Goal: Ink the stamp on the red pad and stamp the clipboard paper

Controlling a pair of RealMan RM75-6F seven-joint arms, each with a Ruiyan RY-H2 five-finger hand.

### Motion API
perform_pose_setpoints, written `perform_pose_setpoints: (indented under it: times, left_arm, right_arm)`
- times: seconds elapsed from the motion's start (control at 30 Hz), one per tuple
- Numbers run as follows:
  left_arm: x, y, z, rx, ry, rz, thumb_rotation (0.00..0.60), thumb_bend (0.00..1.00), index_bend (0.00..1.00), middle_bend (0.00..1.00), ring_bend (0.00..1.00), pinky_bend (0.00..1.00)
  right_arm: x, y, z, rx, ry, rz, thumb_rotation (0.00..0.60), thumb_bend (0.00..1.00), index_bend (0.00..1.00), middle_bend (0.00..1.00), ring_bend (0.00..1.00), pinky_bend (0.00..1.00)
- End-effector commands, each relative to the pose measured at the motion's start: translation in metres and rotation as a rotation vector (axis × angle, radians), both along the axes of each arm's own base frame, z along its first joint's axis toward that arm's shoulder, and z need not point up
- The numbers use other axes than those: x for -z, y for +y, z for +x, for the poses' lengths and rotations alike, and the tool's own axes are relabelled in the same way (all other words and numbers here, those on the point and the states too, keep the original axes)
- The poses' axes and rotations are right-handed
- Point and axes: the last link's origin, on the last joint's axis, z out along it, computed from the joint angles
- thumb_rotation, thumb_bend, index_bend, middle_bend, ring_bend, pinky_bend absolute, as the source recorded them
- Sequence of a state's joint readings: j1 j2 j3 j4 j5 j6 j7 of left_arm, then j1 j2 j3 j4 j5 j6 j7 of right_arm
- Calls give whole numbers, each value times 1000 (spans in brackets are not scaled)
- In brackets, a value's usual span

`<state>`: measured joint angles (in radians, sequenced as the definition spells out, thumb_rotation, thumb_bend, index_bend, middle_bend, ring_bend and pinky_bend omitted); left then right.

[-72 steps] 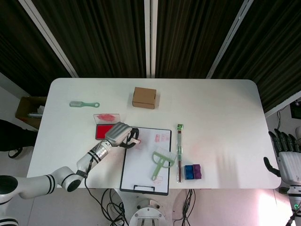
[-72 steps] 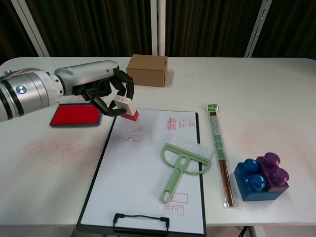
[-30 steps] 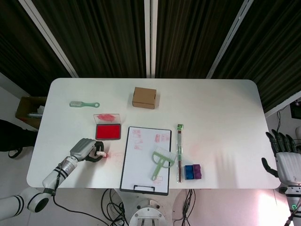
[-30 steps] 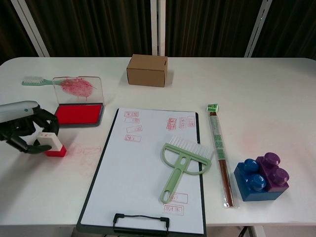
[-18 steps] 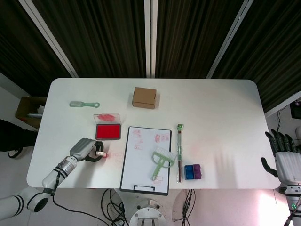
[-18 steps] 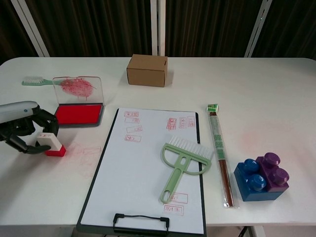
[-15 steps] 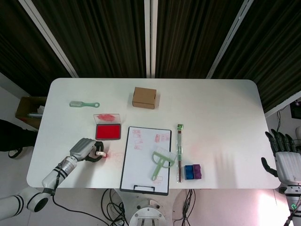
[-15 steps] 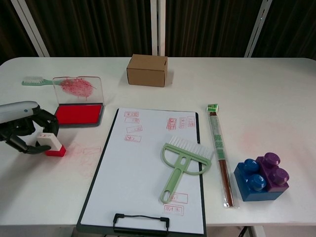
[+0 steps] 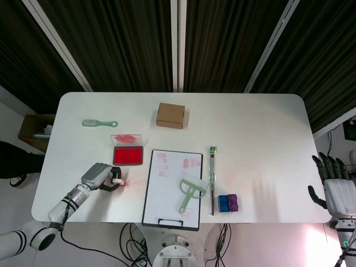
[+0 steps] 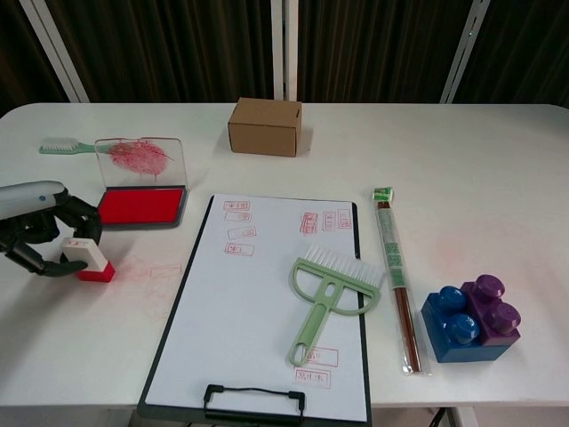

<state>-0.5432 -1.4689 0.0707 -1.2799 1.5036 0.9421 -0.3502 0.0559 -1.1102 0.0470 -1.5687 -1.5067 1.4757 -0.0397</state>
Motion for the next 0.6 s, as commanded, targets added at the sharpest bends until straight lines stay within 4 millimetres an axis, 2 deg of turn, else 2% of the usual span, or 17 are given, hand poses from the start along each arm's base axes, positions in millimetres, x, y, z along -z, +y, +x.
perform_pose_setpoints:
  times: [0.03, 0.6]
  left_arm:
    - [0, 0, 0, 2, 0, -1, 600, 407, 546, 520, 1000, 1000]
    - [0, 0, 0, 21, -2, 2, 600, 303, 514, 488, 1000, 1000]
  right_arm:
    - [0, 0, 0, 0, 1, 0, 600, 299, 0, 0, 0, 0]
    - [0, 0, -1, 5, -3, -1, 600, 298, 0, 0, 0, 0]
